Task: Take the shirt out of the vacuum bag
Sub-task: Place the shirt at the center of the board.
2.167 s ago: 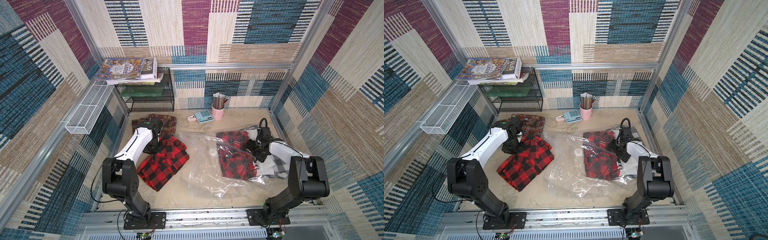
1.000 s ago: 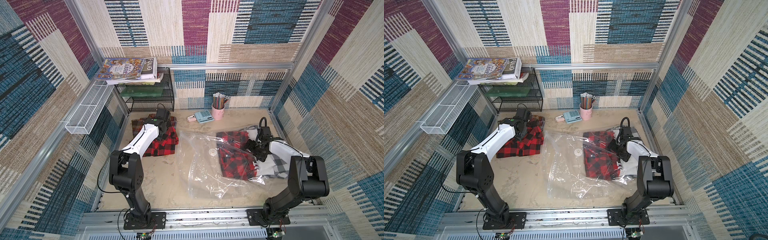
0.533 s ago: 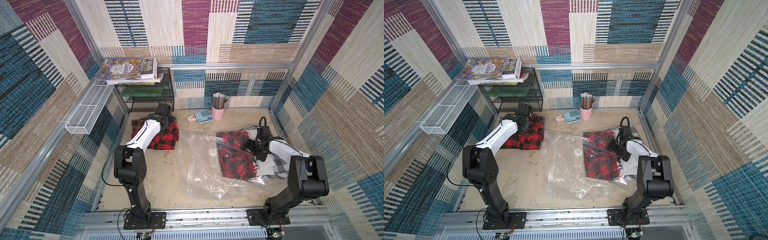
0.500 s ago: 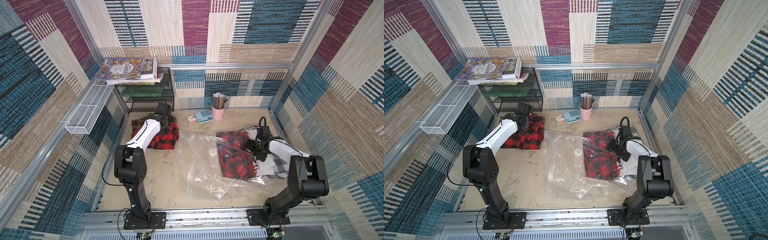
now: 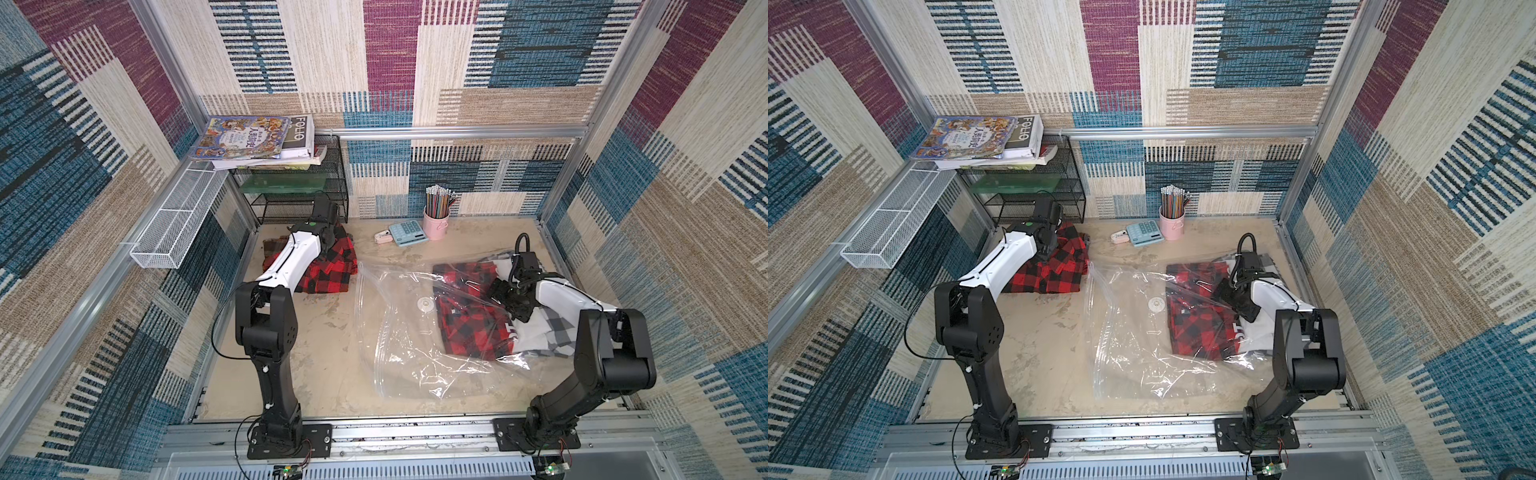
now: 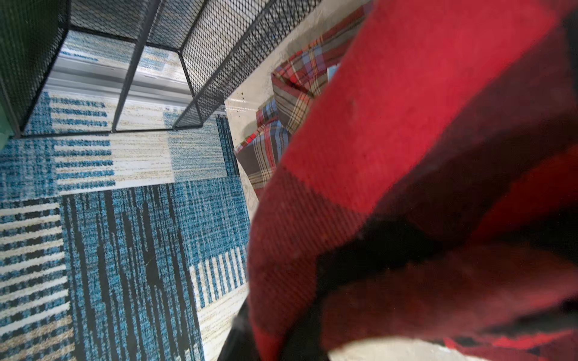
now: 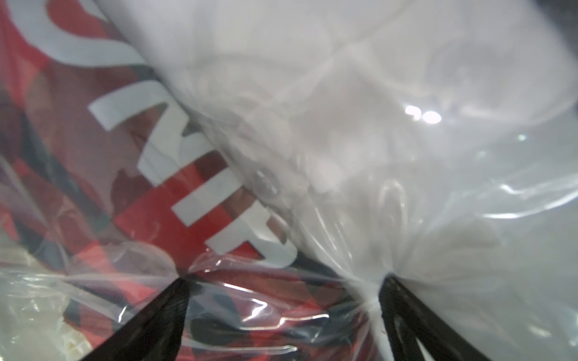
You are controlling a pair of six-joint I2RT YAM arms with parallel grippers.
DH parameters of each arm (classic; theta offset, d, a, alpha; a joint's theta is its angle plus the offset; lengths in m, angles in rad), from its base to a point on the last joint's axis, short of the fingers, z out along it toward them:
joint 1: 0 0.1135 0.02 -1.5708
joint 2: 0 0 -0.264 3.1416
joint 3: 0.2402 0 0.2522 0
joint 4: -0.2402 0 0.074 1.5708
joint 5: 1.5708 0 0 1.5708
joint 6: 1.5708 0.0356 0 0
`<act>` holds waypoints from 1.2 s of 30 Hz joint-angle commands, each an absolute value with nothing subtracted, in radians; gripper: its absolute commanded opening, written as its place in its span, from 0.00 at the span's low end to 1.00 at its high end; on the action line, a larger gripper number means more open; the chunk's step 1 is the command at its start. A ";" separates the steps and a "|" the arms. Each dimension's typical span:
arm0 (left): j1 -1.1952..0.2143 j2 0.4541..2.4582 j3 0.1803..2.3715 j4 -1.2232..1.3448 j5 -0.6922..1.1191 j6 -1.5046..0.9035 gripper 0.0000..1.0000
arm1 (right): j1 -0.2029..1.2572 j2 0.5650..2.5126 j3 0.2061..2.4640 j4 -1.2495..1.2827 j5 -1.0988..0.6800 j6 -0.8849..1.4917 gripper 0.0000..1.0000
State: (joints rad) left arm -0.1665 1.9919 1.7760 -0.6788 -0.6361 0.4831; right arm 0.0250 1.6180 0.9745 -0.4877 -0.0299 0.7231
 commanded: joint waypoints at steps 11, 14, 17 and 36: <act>-0.129 2.103 1.845 -0.620 -0.637 0.486 0.00 | 0.040 1.635 0.980 -0.508 -0.021 0.712 0.97; -0.126 2.122 1.859 -0.619 -0.640 0.472 0.00 | 0.044 1.640 0.988 -0.513 -0.021 0.710 0.97; -0.127 2.130 1.891 -0.642 -0.634 0.435 0.17 | 0.052 1.640 0.995 -0.514 -0.028 0.710 0.97; -0.158 1.659 1.701 -0.868 -0.288 0.032 0.90 | 0.129 1.538 1.190 -0.591 -0.108 0.603 0.96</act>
State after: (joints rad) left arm -0.1589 1.7126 1.7317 -0.7795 -0.4194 0.1692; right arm 0.1055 1.5494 1.1488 -0.5556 -0.0723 0.6506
